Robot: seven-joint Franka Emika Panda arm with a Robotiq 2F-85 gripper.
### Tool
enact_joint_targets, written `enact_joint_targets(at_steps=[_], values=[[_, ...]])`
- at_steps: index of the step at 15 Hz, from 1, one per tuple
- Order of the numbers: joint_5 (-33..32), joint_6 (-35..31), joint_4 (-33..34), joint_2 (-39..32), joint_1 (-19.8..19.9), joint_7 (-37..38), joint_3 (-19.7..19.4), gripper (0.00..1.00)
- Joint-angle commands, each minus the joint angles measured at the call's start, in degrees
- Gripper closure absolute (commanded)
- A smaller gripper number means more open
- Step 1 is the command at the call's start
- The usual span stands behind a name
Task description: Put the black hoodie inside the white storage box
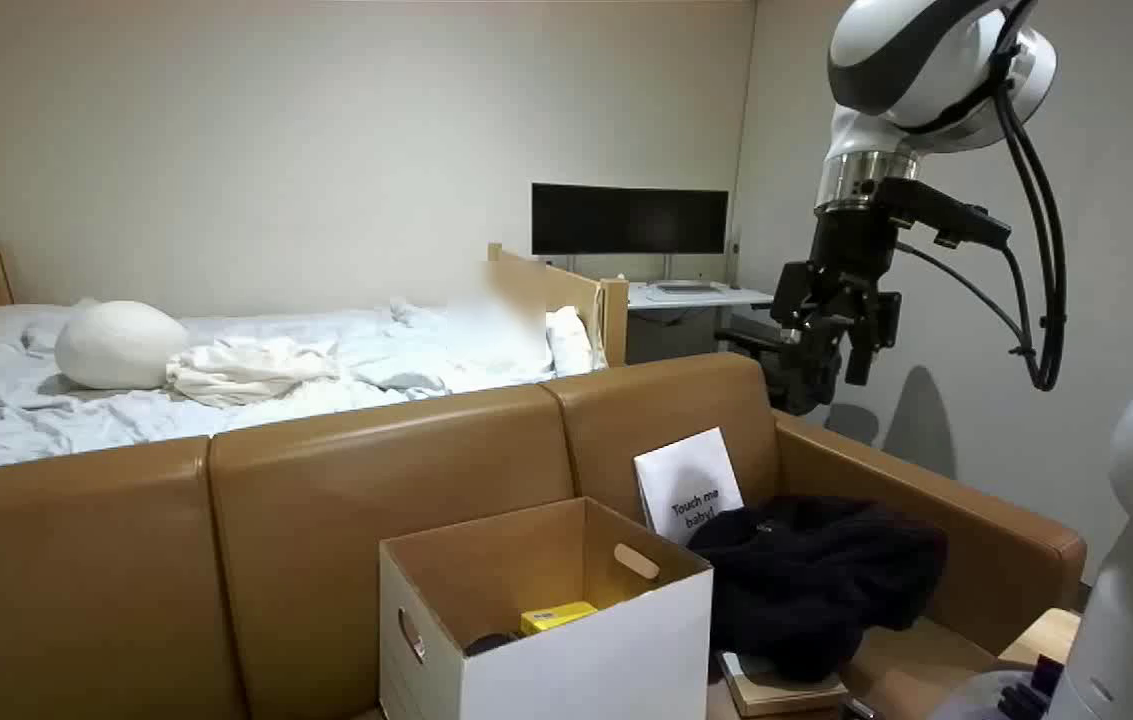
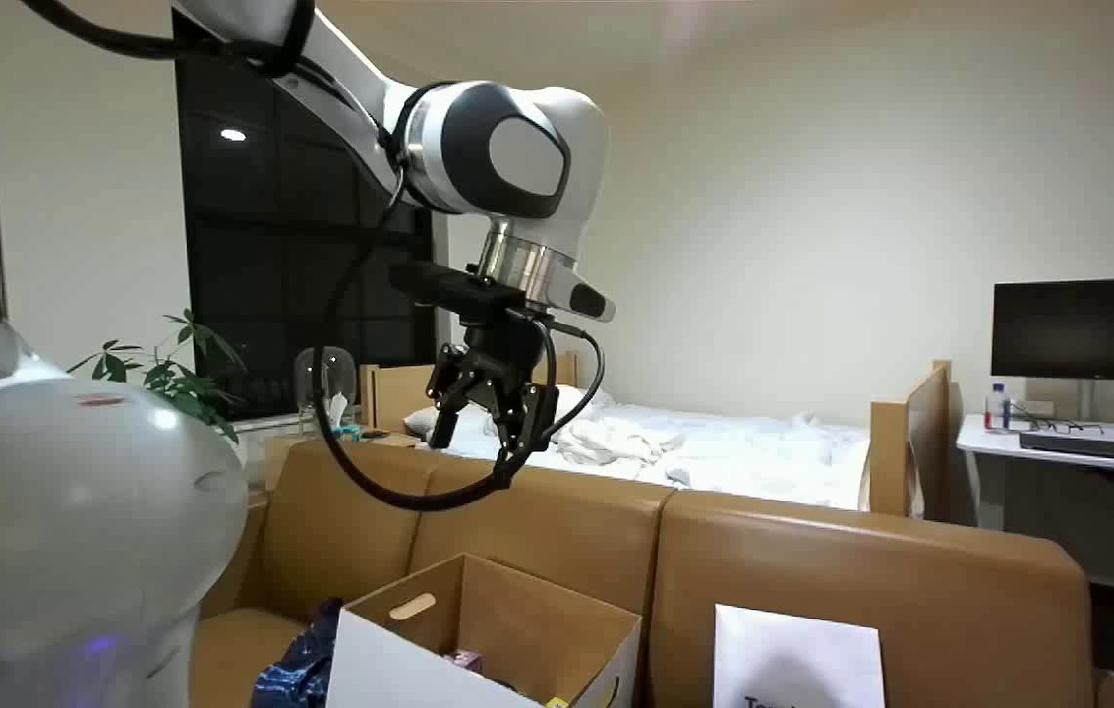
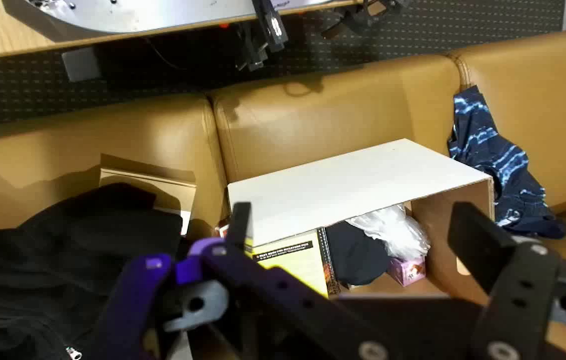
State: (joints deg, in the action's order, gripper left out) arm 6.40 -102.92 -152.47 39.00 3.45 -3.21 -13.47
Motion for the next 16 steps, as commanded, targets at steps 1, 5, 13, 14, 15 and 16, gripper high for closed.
enact_joint_targets(at_steps=[1, 5, 13, 14, 15, 16], values=[[0.9, 0.2, 0.1, -0.3, 1.7, -0.9, 1.5, 0.0], [0.7, -3.1, -0.7, 0.6, 2.0, -0.6, 1.9, 0.0], [9.9, -21.8, 14.4, -9.5, 1.5, -8.5, -11.3, 0.0], [12.7, -22.9, 17.2, -11.8, 1.3, -9.1, -13.6, 0.0], [16.0, -23.5, 19.9, -14.3, 1.0, -10.0, -16.3, 0.0], [19.6, -24.0, 22.7, -17.0, 0.7, -10.8, -18.6, 0.0]])
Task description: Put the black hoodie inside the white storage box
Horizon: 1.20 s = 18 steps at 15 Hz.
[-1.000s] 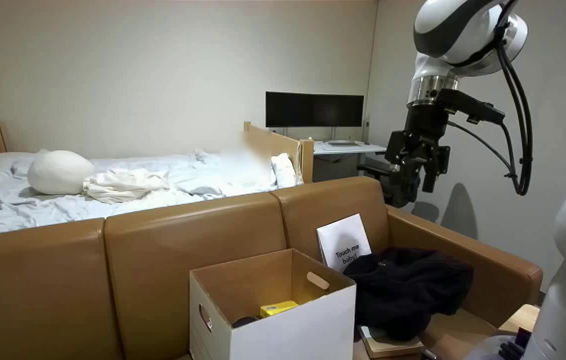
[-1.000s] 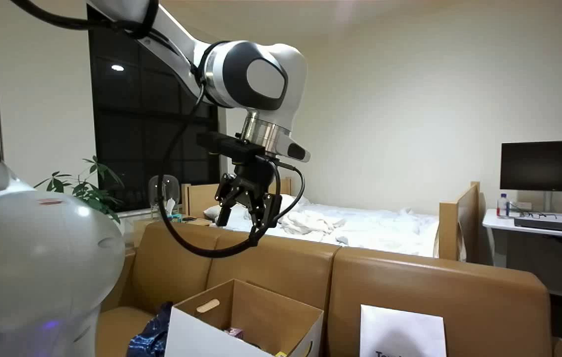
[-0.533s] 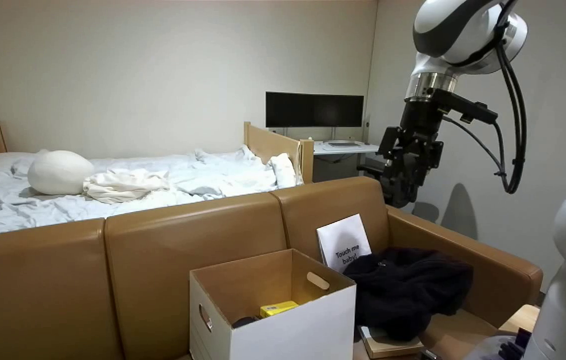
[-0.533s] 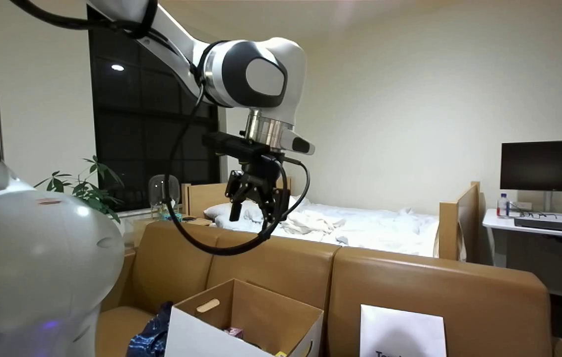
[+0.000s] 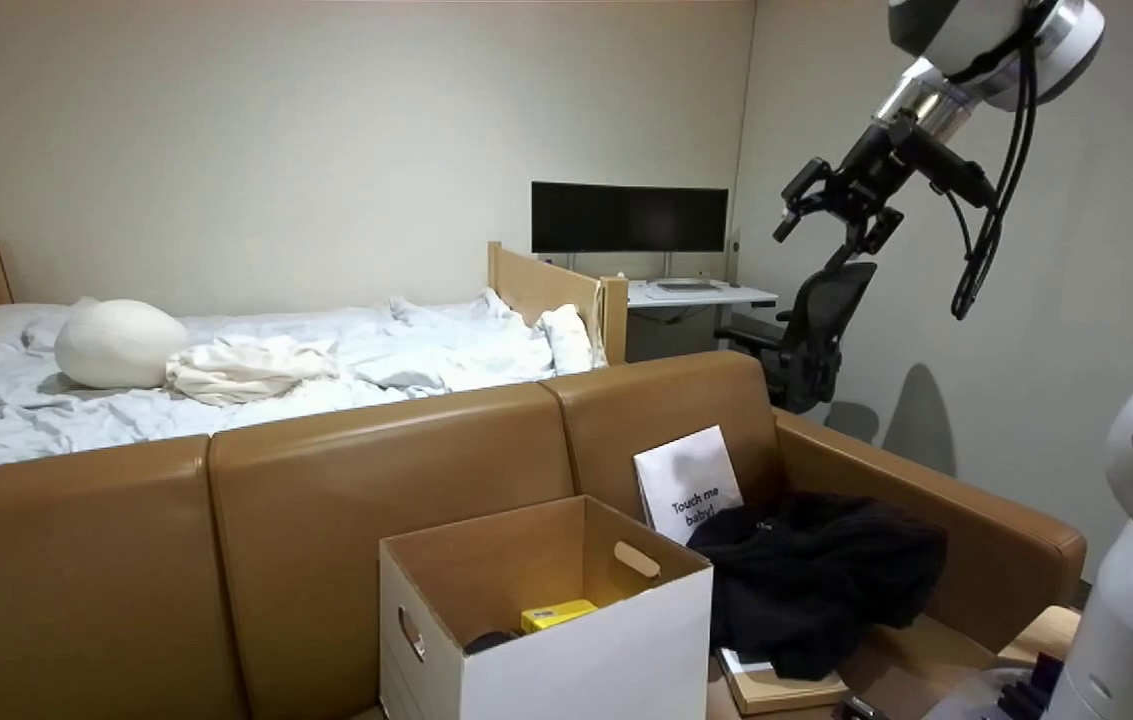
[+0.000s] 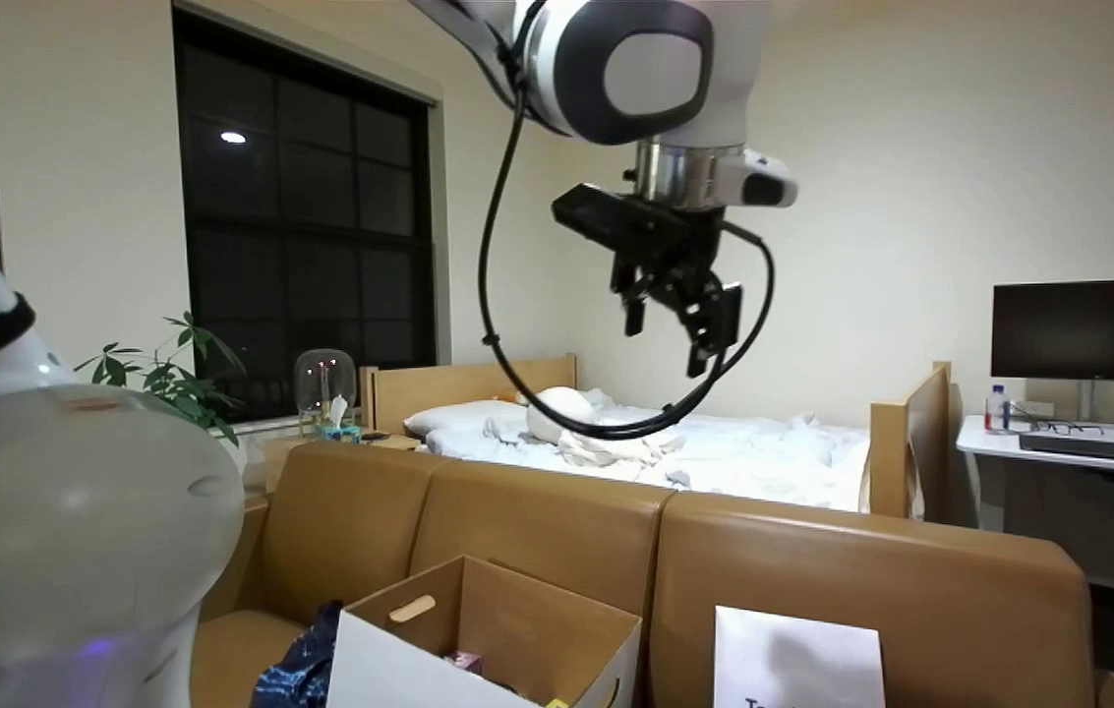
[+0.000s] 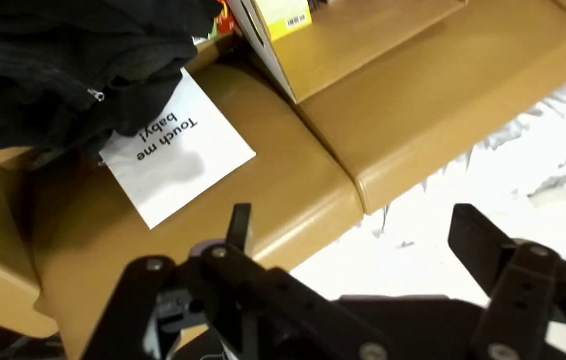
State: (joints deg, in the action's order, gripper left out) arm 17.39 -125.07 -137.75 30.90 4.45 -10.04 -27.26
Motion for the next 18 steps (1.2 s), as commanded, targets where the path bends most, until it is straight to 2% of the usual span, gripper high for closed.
enact_joint_targets(at_steps=[1, 4, 5, 6, 9, 10, 11, 12, 14, 17, 18], values=[[12.1, -3.6, 10.0, -11.9, -0.2, -4.7, -6.6, 0.0], [19.8, -12.4, 14.2, -22.2, 0.6, -6.0, -9.9, 0.0], [19.8, -14.7, 15.0, -25.5, -1.1, -4.9, -12.7, 0.0], [21.6, -16.3, 15.6, -29.2, 2.3, -4.8, -10.6, 0.0], [18.4, -19.7, 14.0, -36.4, 6.8, 0.3, -7.3, 0.0], [17.3, -17.4, 13.8, -37.9, 8.3, 3.0, -6.0, 0.0], [15.2, -13.9, 12.6, -37.2, 9.4, 5.3, -4.7, 0.0], [16.9, -17.0, 12.9, -36.1, 11.0, 1.3, -3.1, 0.0], [15.7, -15.9, 12.7, -38.2, 12.2, 3.8, -1.4, 0.0], [15.6, -15.5, 12.8, -38.1, 12.3, 4.4, -1.1, 0.0], [16.7, -15.5, 15.7, -42.1, 12.7, 5.8, 0.0, 0.0]])
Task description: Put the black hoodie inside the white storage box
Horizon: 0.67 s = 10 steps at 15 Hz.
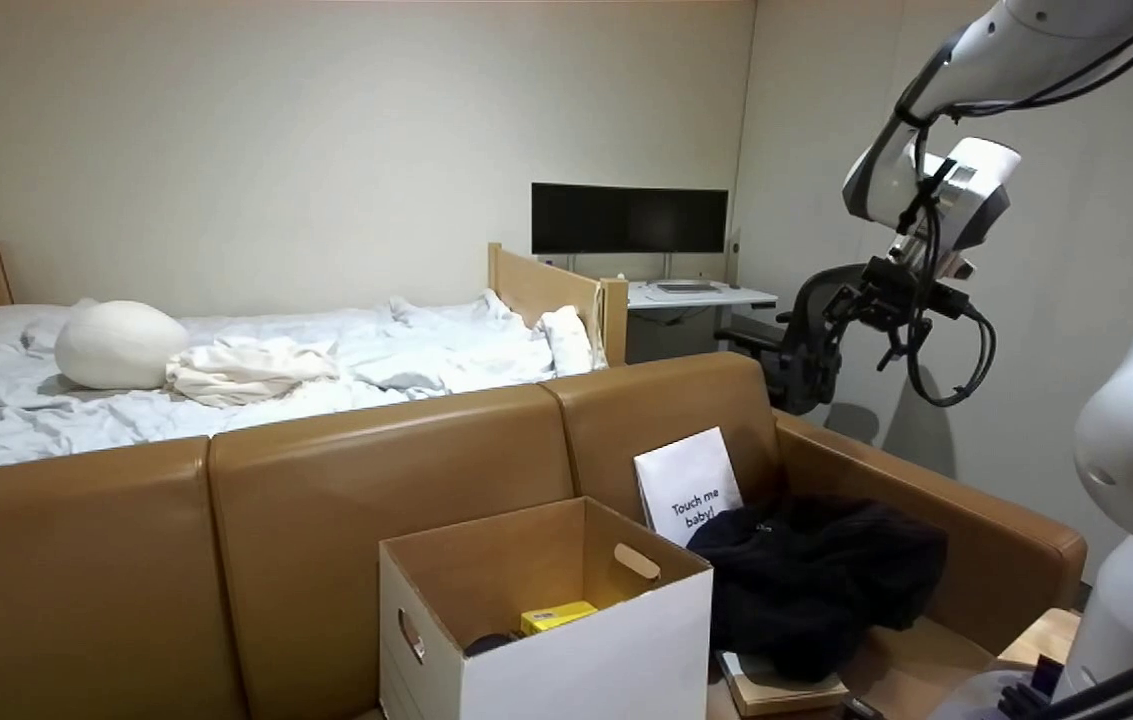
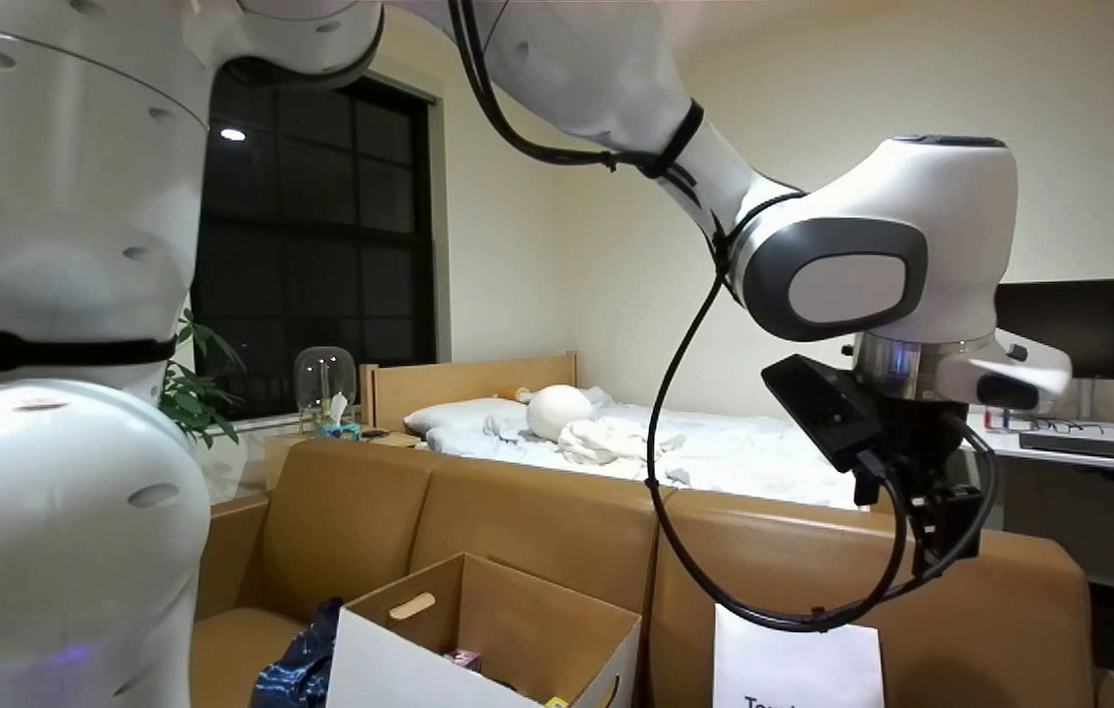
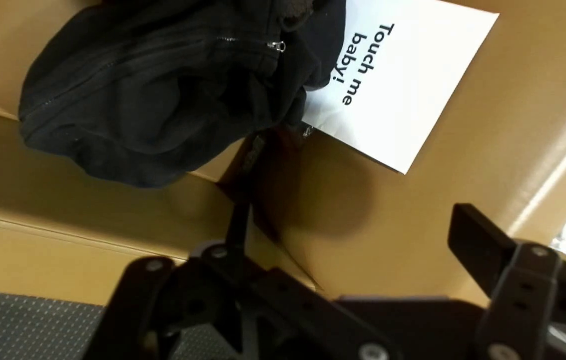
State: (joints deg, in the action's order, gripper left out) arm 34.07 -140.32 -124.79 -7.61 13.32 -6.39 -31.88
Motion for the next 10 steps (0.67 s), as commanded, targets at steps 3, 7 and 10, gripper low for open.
enact_joint_targets(at_steps=[3, 7, 10], values=[[-0.1, 1.5, 10.3, -14.9, 7.0, 11.1, 7.9, 0.0], [2.5, 4.3, 22.3, -29.3, 13.1, 21.3, 12.2, 0.0], [3.5, 5.4, 31.5, -40.4, 17.4, 27.0, 14.6, 0.0]])
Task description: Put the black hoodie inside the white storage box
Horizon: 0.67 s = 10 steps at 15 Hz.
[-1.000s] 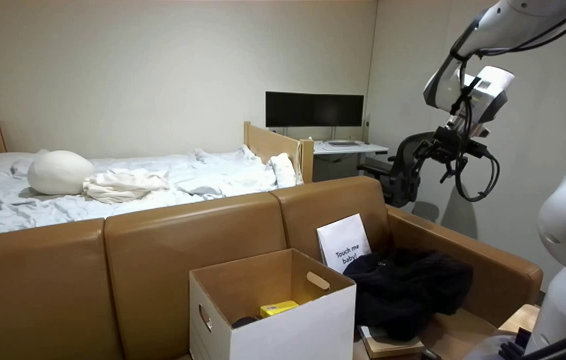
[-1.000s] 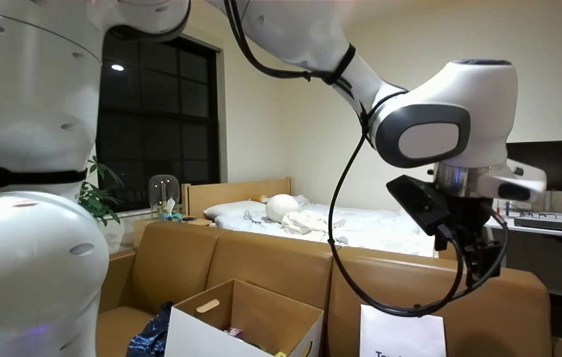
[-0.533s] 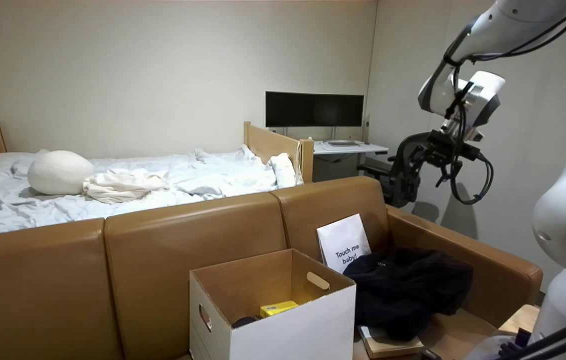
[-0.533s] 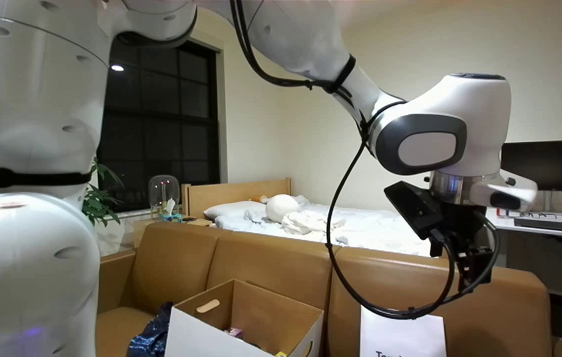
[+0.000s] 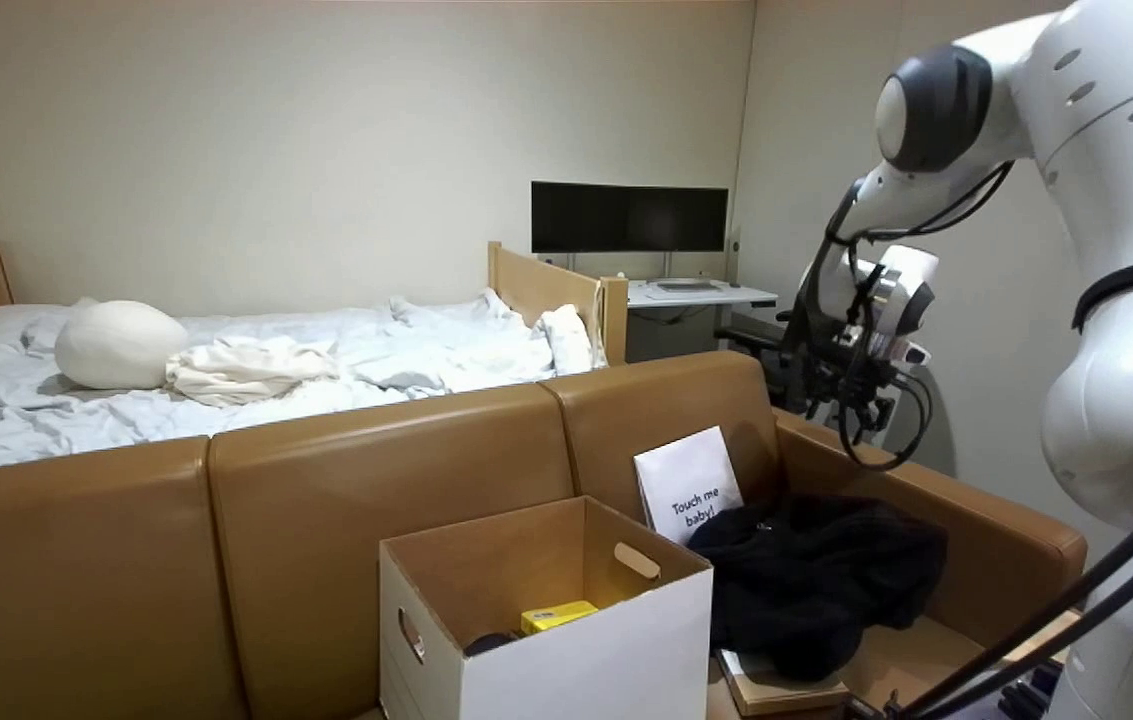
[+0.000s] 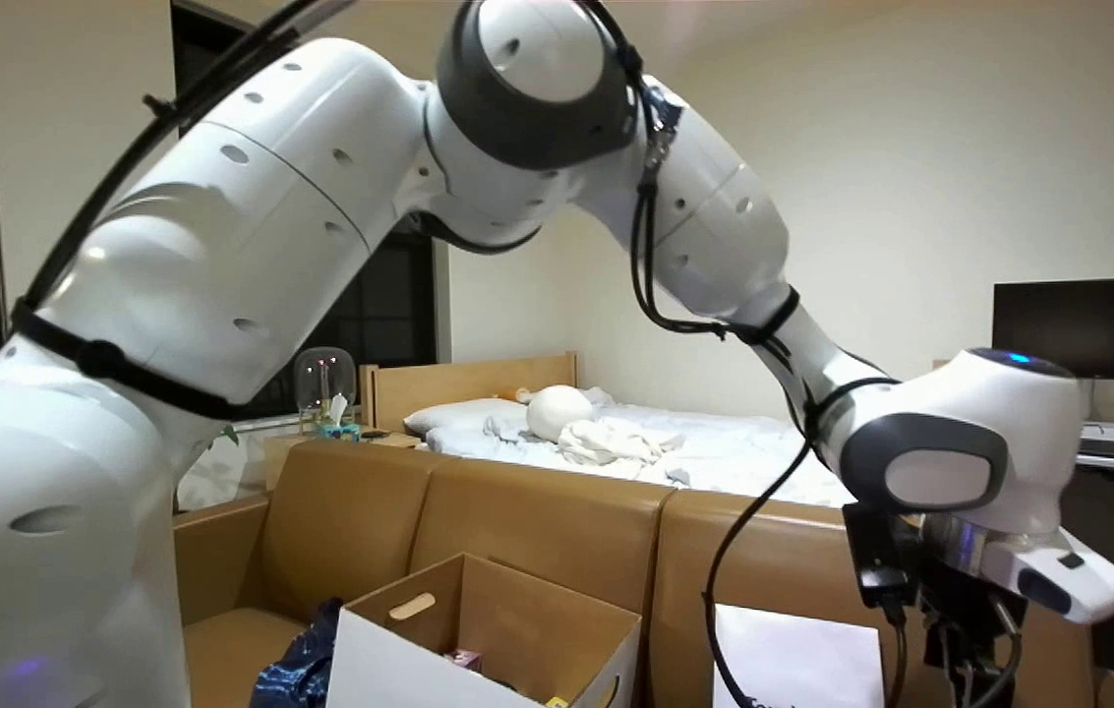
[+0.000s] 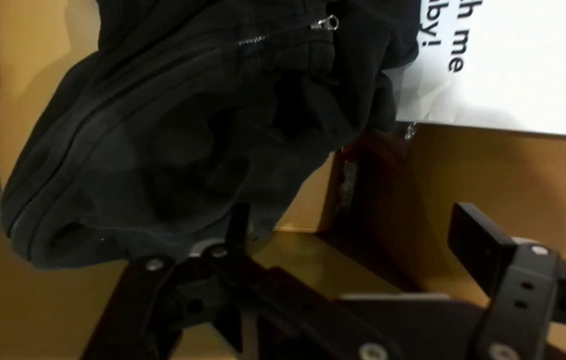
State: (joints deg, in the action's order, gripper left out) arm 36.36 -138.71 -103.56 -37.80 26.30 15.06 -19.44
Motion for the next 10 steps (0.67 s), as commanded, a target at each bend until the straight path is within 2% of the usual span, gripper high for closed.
enact_joint_targets(at_steps=[1, 5, 8, 10], values=[[0.7, 5.1, 13.5, -13.8, 5.4, 7.8, 2.4, 0.0], [-1.3, 17.7, 26.8, -27.2, 9.4, 11.5, 5.0, 0.0], [-4.2, 23.0, 36.1, -34.7, 9.7, 12.0, 5.5, 0.0], [-6.1, 26.5, 42.6, -38.9, 8.7, 13.1, 4.1, 0.0]])
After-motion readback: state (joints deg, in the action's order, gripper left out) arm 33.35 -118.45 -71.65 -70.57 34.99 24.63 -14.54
